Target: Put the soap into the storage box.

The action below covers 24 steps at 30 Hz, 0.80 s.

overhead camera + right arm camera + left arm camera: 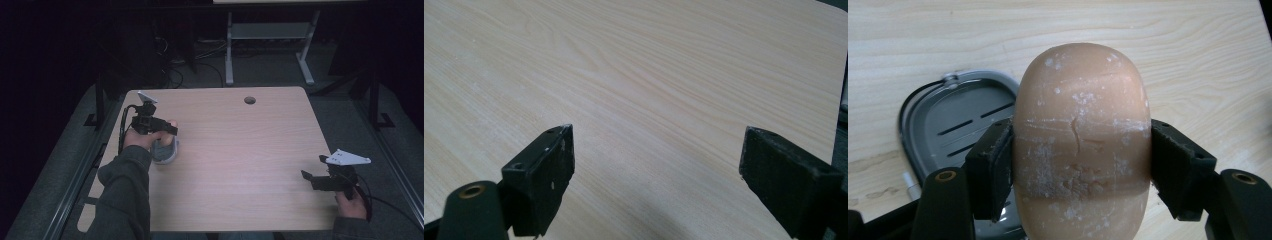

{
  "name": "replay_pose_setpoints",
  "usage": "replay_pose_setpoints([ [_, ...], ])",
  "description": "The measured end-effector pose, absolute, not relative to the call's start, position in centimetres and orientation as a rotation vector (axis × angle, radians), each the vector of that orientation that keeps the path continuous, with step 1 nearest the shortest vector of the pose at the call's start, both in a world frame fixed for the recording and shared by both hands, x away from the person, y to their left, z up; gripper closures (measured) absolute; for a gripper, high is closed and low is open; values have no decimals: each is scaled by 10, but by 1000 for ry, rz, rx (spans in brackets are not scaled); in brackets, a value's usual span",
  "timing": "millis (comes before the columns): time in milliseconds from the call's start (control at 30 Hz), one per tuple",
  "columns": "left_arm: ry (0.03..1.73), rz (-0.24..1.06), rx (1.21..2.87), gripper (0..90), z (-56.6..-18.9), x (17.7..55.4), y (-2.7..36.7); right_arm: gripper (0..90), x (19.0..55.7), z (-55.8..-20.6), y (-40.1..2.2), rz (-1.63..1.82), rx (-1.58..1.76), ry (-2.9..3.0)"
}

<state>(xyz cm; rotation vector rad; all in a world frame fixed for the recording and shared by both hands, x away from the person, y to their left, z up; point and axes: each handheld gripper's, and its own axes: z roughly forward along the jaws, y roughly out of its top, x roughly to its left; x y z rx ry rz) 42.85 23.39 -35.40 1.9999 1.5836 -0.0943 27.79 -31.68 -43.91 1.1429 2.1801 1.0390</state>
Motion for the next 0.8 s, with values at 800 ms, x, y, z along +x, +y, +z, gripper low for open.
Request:
replay_pose_setpoints([
  [800,1684,-74,1971,324,-374,427,250,140,278,-439,-316,1039,1145,2182],
])
